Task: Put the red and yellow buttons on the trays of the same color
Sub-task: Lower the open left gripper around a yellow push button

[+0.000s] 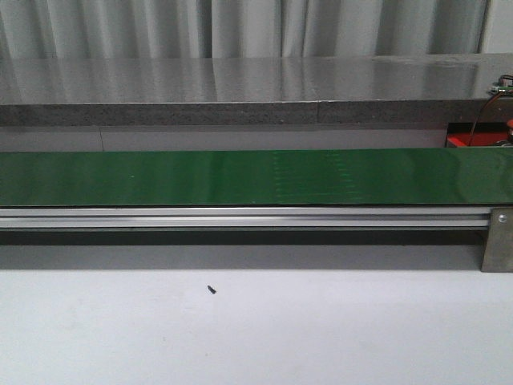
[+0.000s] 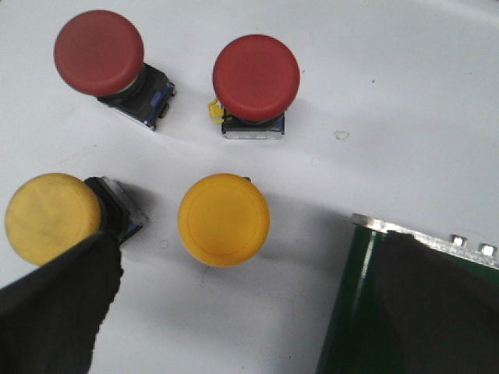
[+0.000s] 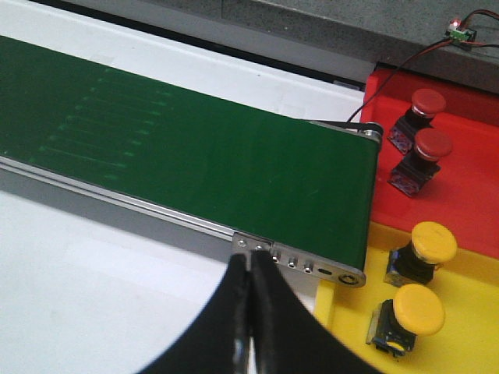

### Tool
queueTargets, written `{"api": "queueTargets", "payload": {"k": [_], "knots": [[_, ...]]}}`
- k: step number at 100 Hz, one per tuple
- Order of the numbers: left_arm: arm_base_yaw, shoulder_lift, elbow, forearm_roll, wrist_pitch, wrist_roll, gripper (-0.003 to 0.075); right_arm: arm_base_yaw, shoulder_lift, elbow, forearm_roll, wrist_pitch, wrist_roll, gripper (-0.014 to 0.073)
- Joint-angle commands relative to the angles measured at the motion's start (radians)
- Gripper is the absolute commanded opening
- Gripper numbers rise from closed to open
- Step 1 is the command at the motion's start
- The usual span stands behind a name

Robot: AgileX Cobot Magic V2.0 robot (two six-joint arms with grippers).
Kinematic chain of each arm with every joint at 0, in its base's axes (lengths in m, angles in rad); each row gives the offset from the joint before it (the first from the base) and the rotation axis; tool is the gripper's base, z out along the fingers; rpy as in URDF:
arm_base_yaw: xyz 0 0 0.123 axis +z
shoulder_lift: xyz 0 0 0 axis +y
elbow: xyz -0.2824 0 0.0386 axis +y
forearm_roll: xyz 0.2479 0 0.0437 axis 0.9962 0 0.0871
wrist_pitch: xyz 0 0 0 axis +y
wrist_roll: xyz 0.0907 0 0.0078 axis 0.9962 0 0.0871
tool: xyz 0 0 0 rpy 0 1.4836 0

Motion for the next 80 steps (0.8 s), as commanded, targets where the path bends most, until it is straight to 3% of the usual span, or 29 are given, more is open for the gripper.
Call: {"api": "queueTargets", "payload": {"k": [1,80], "knots": [[0.002,-0.036,-0.034,-0.006,-0.051,-0.013,0.0618,-0.002,-0.002,-0.023,0.022,-0.067,-0.002,-0.0068],[0.002,0.057,-0.034,-0.006,-0.127,-0.013,0.0617,-0.002,-0.002,-0.023,0.022,-0.067,-0.002,-0.0068]]}}
